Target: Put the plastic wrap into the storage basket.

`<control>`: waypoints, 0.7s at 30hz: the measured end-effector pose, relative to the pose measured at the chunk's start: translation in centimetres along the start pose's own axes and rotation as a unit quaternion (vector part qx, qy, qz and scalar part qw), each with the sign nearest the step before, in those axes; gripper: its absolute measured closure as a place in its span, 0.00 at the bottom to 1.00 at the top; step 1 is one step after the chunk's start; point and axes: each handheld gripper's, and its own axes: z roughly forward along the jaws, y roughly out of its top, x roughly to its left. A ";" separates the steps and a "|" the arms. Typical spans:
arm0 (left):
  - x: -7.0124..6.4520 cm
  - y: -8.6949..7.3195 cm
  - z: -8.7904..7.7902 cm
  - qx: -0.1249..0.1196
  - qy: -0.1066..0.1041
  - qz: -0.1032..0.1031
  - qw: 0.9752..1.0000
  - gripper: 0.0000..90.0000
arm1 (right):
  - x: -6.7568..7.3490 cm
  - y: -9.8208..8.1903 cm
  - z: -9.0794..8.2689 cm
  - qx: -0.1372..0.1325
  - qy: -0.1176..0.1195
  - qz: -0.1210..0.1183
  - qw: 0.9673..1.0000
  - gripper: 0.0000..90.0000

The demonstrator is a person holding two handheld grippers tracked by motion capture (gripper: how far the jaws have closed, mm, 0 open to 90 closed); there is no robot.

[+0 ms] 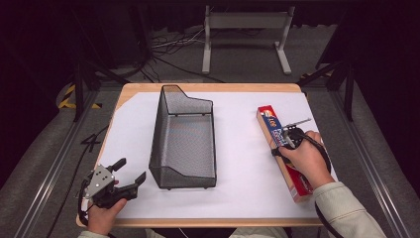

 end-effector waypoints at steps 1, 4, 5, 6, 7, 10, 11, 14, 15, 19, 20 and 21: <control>0.0 0.0 0.0 -0.001 0.000 0.001 1.000 0.21 | 0.4 0.0 -0.1 0.001 -0.015 0.006 1.000 0.43; 0.0 0.0 0.0 0.000 0.000 -0.001 1.000 0.21 | 0.6 0.0 -0.1 0.001 -0.023 0.009 1.000 0.44; 0.0 0.0 0.0 0.000 0.001 -0.002 1.000 0.21 | 0.5 0.0 -0.2 0.000 -0.021 0.010 1.000 0.44; 0.0 0.0 0.0 0.000 0.001 -0.002 1.000 0.21 | 0.5 0.0 -0.2 0.000 -0.021 0.010 1.000 0.44; 0.0 0.0 0.0 -0.001 0.001 -0.003 1.000 0.21 | 0.4 0.0 -0.2 -0.001 -0.018 0.013 1.000 0.44; 0.0 0.0 0.0 0.001 0.001 -0.002 1.000 0.21 | 0.3 -0.2 -0.5 -0.001 -0.007 0.026 1.000 0.44; 0.0 0.0 0.0 0.001 0.001 -0.002 1.000 0.21 | 0.3 -0.2 -0.6 -0.002 -0.006 0.027 1.000 0.44; 0.0 0.0 0.0 0.002 0.000 -0.001 1.000 0.21 | 0.3 -0.2 -0.9 -0.002 -0.002 0.028 1.000 0.44; 0.0 0.0 0.0 0.002 0.000 -0.001 1.000 0.21 | 0.3 -0.1 -1.3 -0.007 0.002 0.028 1.000 0.44; 0.0 0.0 0.0 0.001 0.000 -0.001 1.000 0.21 | 0.4 0.2 -2.2 -0.013 0.006 0.027 1.000 0.44; 0.0 0.0 0.0 0.001 0.000 -0.001 1.000 0.21 | 0.5 0.4 -2.9 -0.018 0.009 0.028 0.999 0.44; 0.0 0.0 0.0 0.001 0.000 -0.001 1.000 0.21 | 0.5 0.4 -2.9 -0.018 0.009 0.028 0.999 0.44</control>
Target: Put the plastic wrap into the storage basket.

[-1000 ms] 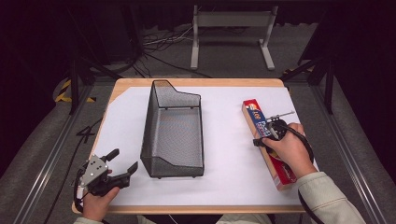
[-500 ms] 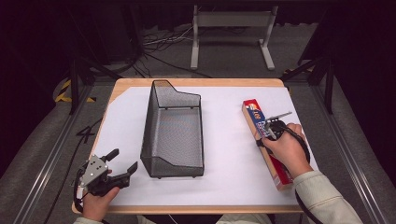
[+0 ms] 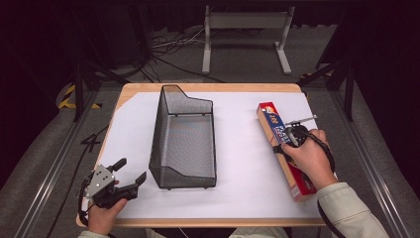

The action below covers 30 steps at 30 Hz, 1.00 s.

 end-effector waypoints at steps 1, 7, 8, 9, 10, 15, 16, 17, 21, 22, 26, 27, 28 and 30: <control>0.0 0.0 0.0 0.000 0.000 0.000 1.000 0.21 | 0.0 0.1 -0.4 -0.002 0.002 0.001 1.000 0.44; 0.0 0.0 -0.1 -0.001 0.000 -0.001 1.000 0.21 | 0.4 0.6 -2.3 -0.009 0.003 0.004 1.000 0.44; 0.0 0.0 -0.1 -0.001 0.001 -0.001 1.000 0.21 | 0.4 0.8 -2.9 -0.011 0.004 0.005 1.000 0.44; 0.0 0.0 -0.1 -0.001 0.001 -0.001 1.000 0.21 | 0.4 0.9 -3.1 -0.013 0.004 0.002 1.000 0.44; 0.0 0.0 0.0 -0.001 0.001 0.000 1.000 0.21 | 0.4 0.9 -3.1 -0.013 0.004 0.002 1.000 0.44; 0.0 0.0 0.0 -0.001 0.000 0.000 1.000 0.21 | 0.5 1.4 -4.5 -0.022 0.007 0.004 1.000 0.44; 0.0 0.0 0.0 0.000 0.000 0.000 1.000 0.21 | 0.5 1.5 -4.7 -0.021 0.005 0.003 1.000 0.44; 0.0 0.0 0.0 0.000 -0.001 0.001 1.000 0.21 | 0.5 1.6 -4.9 -0.019 0.005 0.006 1.000 0.44; 0.0 0.0 0.0 0.001 -0.002 0.001 1.000 0.21 | 0.5 1.8 -5.5 -0.022 0.002 0.006 1.000 0.44; 0.0 0.0 0.1 0.002 -0.002 0.001 1.000 0.21 | 0.6 1.9 -5.7 -0.023 0.001 0.006 1.000 0.44; -0.1 0.1 0.1 0.004 -0.002 0.003 1.000 0.21 | 0.9 2.3 -6.4 -0.029 0.005 0.004 1.000 0.44; -0.1 0.1 0.1 0.004 -0.003 0.002 1.000 0.21 | 1.1 2.5 -6.6 -0.030 0.006 0.002 1.000 0.44; -0.1 0.1 0.0 0.004 -0.002 0.001 1.000 0.21 | 1.2 2.6 -6.8 -0.031 0.006 -0.001 1.000 0.44; -0.1 0.0 0.0 0.003 -0.003 0.002 1.000 0.21 | 1.7 2.8 -7.0 -0.033 0.007 -0.005 0.999 0.44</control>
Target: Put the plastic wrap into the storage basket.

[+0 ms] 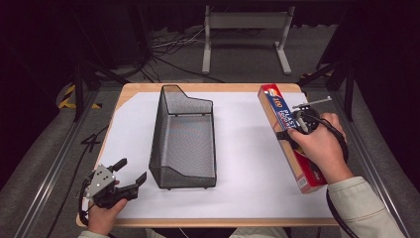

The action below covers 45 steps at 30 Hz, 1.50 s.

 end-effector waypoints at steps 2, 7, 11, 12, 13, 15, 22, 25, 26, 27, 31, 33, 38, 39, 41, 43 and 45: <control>0.0 0.0 -0.1 0.000 0.001 -0.001 1.000 0.21 | 0.6 0.3 -0.2 -0.001 0.007 -0.004 1.000 0.44; 0.0 -0.1 -0.5 -0.001 0.005 0.000 1.000 0.21 | 2.5 1.1 -0.5 -0.003 0.027 -0.011 1.000 0.44; 0.1 -0.2 -0.7 0.000 0.008 -0.002 1.000 0.21 | 3.8 1.7 -0.7 -0.005 0.032 -0.027 0.999 0.44; 0.1 -0.2 -0.7 -0.003 0.008 -0.002 1.000 0.21 | 4.2 1.9 -0.8 -0.005 0.033 -0.034 0.999 0.44; 0.1 -0.2 -0.7 -0.004 0.009 -0.003 1.000 0.21 | 4.7 2.1 -0.8 -0.007 0.035 -0.040 0.999 0.44; 0.1 -0.2 -0.7 -0.004 0.009 -0.002 1.000 0.21 | 5.5 2.4 -0.9 -0.008 0.038 -0.048 0.998 0.44; 0.0 -0.1 -0.5 -0.005 0.007 -0.001 1.000 0.21 | 8.5 3.5 -1.0 -0.008 0.058 -0.068 0.996 0.44; 0.0 -0.1 -0.3 -0.004 0.005 0.000 1.000 0.21 | 9.5 3.9 -0.9 -0.007 0.059 -0.077 0.995 0.44; 0.0 -0.1 -0.3 -0.004 0.004 0.001 1.000 0.21 | 9.8 4.0 -0.8 -0.006 0.060 -0.079 0.995 0.44; 0.0 0.0 -0.3 -0.004 0.004 0.001 1.000 0.21 | 10.2 4.1 -0.8 -0.004 0.062 -0.080 0.995 0.44; 0.0 0.0 -0.2 -0.004 0.003 0.001 1.000 0.21 | 11.2 4.5 -0.6 0.000 0.070 -0.084 0.994 0.44; 0.0 0.0 -0.1 -0.005 0.002 0.001 1.000 0.21 | 11.7 4.7 -0.5 0.002 0.071 -0.084 0.994 0.44; 0.0 0.1 0.2 -0.006 -0.002 0.002 1.000 0.21 | 12.8 5.2 -0.6 0.004 0.085 -0.083 0.993 0.44; 0.0 0.1 0.2 -0.006 -0.002 0.002 1.000 0.21 | 12.8 5.2 -0.6 0.004 0.085 -0.083 0.993 0.44; 0.0 0.2 0.2 -0.005 -0.004 0.002 1.000 0.21 | 13.4 5.3 -0.8 0.003 0.090 -0.086 0.992 0.44; 0.0 0.2 0.3 -0.006 -0.006 0.002 1.000 0.21 | 14.1 5.5 -0.9 0.001 0.089 -0.088 0.992 0.44; 0.0 0.2 0.3 -0.007 -0.007 0.002 1.000 0.21 | 14.7 5.6 -1.0 0.003 0.092 -0.090 0.992 0.44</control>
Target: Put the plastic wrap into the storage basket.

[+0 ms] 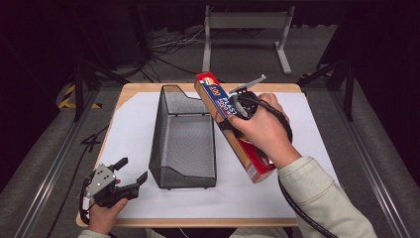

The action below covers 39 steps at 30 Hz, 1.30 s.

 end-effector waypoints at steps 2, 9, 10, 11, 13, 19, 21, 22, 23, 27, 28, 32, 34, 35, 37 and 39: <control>0.0 0.0 0.0 -0.001 0.001 0.000 1.000 0.21 | 0.6 0.3 0.2 0.000 0.007 -0.005 1.000 0.44; 0.1 0.0 -0.1 -0.003 0.000 -0.002 1.000 0.21 | 2.4 1.2 1.0 0.002 0.016 -0.010 1.000 0.44; 0.1 0.0 -0.1 -0.002 0.000 -0.003 1.000 0.21 | 2.6 1.4 1.2 0.001 0.019 -0.013 1.000 0.44; 0.1 0.0 -0.1 -0.002 0.000 -0.003 1.000 0.21 | 2.8 1.5 1.3 0.001 0.022 -0.013 1.000 0.44; 0.1 0.0 -0.1 -0.003 0.001 -0.003 1.000 0.21 | 3.2 1.6 1.7 -0.003 0.027 -0.015 1.000 0.44; 0.1 0.0 -0.1 -0.004 0.002 -0.002 1.000 0.21 | 4.2 1.8 2.9 -0.005 0.035 -0.012 0.999 0.44; 0.1 0.0 -0.1 -0.004 0.003 -0.002 1.000 0.21 | 4.5 1.8 3.4 -0.004 0.035 -0.004 0.999 0.44; 0.1 0.0 -0.1 -0.004 0.004 -0.001 1.000 0.21 | 4.7 1.8 3.6 -0.003 0.036 -0.002 0.999 0.43; 0.1 0.0 0.0 -0.003 0.005 0.000 1.000 0.21 | 4.8 1.9 3.8 -0.001 0.038 0.003 0.999 0.43; 0.1 0.0 0.0 -0.004 0.005 0.000 1.000 0.21 | 5.4 1.9 4.5 0.003 0.033 0.006 0.999 0.43; 0.1 0.0 0.0 -0.004 0.005 0.000 1.000 0.21 | 5.6 1.9 4.7 0.005 0.031 0.007 0.999 0.43; 0.1 0.0 0.0 -0.004 0.005 -0.001 1.000 0.21 | 6.1 1.9 5.5 0.008 0.031 0.013 0.999 0.43; 0.1 0.0 0.0 -0.004 0.005 0.000 1.000 0.21 | 6.3 1.9 5.8 0.010 0.032 0.014 0.999 0.43; 0.1 0.0 0.1 -0.004 0.005 0.001 1.000 0.21 | 6.4 1.9 6.1 0.011 0.028 0.018 0.999 0.43; 0.1 0.0 0.1 -0.003 0.005 0.001 1.000 0.21 | 6.5 1.9 6.2 0.012 0.027 0.019 0.999 0.43; 0.1 0.1 0.1 -0.004 0.005 0.002 1.000 0.21 | 6.7 2.0 6.5 0.015 0.017 0.023 0.999 0.43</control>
